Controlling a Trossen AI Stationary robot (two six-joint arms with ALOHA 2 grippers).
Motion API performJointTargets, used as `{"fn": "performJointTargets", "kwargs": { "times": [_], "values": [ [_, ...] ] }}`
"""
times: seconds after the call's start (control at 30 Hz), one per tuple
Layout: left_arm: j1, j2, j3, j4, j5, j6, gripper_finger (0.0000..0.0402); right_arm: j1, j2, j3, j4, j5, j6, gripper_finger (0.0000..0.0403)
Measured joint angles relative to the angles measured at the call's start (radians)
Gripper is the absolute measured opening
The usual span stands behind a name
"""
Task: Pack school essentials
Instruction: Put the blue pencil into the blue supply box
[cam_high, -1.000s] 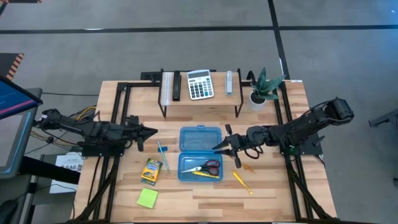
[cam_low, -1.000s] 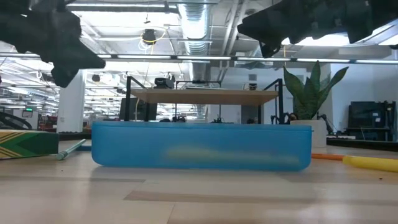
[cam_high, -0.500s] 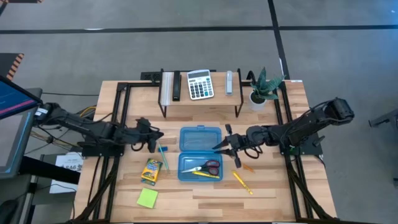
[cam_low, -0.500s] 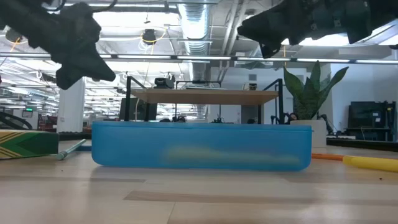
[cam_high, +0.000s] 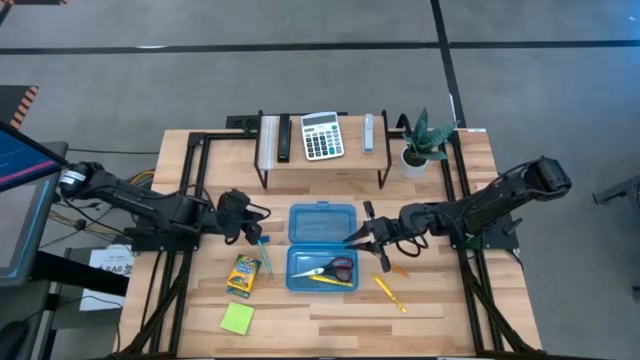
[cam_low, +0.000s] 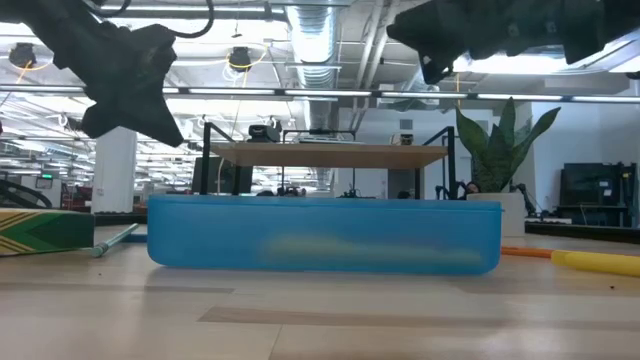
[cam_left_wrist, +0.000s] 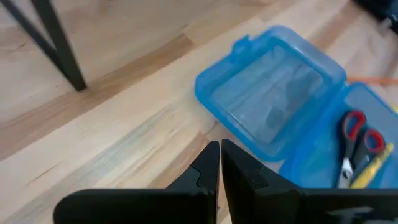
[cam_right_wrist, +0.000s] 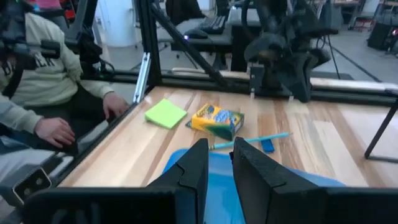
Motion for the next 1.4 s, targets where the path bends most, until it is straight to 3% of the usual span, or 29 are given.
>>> {"fn": "performJointTargets", "kwargs": {
  "times": [0.17, 0.47, 0.63, 0.8, 1.0, 1.4],
  "values": [
    [0.000, 0.043, 0.000, -0.010, 0.009, -0.096, 0.0022, 0.000, -0.016, 0.000, 0.006, 0.000, -0.001, 0.0093],
    [0.000, 0.160, 0.000, -0.037, 0.060, -0.173, 0.0091, 0.001, -0.015, 0.000, -0.024, 0.000, 0.000, 0.0093],
    [0.000, 0.177, 0.000, -0.058, 0.136, -0.217, 0.0113, 0.008, -0.015, 0.000, -0.023, 0.000, -0.001, 0.0093],
    [0.000, 0.176, 0.000, -0.097, 0.094, -0.261, 0.0123, 0.007, -0.015, 0.000, -0.022, 0.000, 0.000, 0.0093],
    [0.000, 0.176, 0.000, -0.175, 0.165, -0.329, 0.0126, 0.007, -0.015, 0.000, -0.022, 0.000, 0.000, 0.0093],
    [0.014, 0.215, -0.002, -0.160, 0.238, -0.450, 0.0126, 0.007, -0.015, 0.000, -0.022, 0.000, -0.001, 0.0093]
  ]
}}
